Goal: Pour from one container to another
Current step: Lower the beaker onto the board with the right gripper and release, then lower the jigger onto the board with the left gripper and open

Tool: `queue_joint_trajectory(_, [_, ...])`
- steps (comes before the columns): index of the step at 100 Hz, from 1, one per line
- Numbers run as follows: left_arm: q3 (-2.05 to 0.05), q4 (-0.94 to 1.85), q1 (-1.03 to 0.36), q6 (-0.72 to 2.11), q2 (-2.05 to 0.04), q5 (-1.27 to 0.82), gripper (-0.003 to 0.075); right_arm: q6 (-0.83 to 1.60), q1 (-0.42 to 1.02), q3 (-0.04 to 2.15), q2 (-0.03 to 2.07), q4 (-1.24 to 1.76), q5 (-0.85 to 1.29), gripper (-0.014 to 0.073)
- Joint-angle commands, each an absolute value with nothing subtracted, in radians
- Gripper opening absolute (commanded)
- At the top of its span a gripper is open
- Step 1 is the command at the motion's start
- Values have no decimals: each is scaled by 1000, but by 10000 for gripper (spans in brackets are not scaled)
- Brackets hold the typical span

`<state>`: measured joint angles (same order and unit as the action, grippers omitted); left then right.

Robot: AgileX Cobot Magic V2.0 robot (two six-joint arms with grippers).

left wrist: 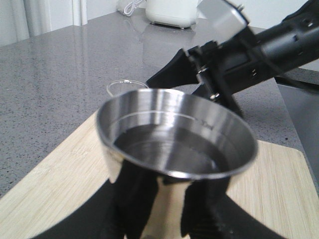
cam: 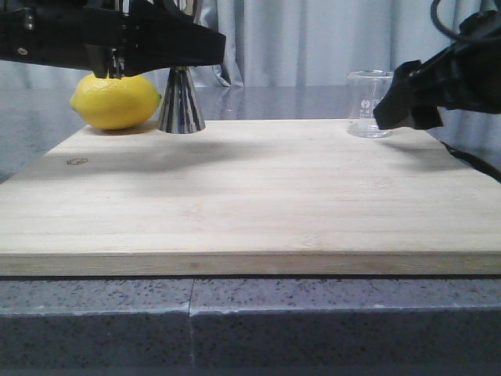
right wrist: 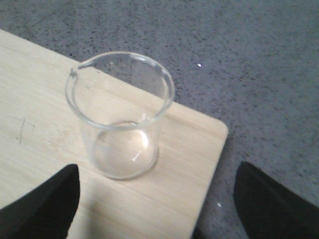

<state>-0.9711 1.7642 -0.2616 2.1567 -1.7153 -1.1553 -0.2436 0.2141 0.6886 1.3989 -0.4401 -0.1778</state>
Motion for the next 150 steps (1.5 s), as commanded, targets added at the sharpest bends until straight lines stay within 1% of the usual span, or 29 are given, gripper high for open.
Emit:
queue_joint_trajectory(1, [-1000,1850,-270,2151,-1666,-1257,220,-286,226,710,1301,-439,-95,574])
queue_joint_trajectory(11, [-1000,1850,-270,2151,-1666,-1257,220,-310,227,710,1229,-398,85,574])
queue_joint_trajectory(25, [-1000,1850,-270,2151,-1666,-1257,220,-310,227,710,1126,-344,265,574])
queue_joint_trajectory(37, [-1000,1850,-270,2151,-1666,-1257,220,-310,227,710,1044,-328,366,573])
queue_joint_trajectory(53, [-1000,1850,-270,2151,-1666,-1257,220,-307,227,710,945,-297,447,573])
queue_joint_trajectory(93, [-1000,1850,-270,2151,-1666,-1257,220,-307,227,710,789,-290,554,573])
queue_joint_trajectory(118, [-1000,1850,-270,2151,-1668,-1248,220,-307,227,710,774,-290,558,573])
queue_joint_trajectory(132, [-1000,1850,-270,2160,-1668,-1199,220,-307,227,710,774,-290,558,573])
queue_joint_trajectory(150, [-1034,1850,-270,2160,-1717,-1208,220,-307,227,710,774,-290,558,573])
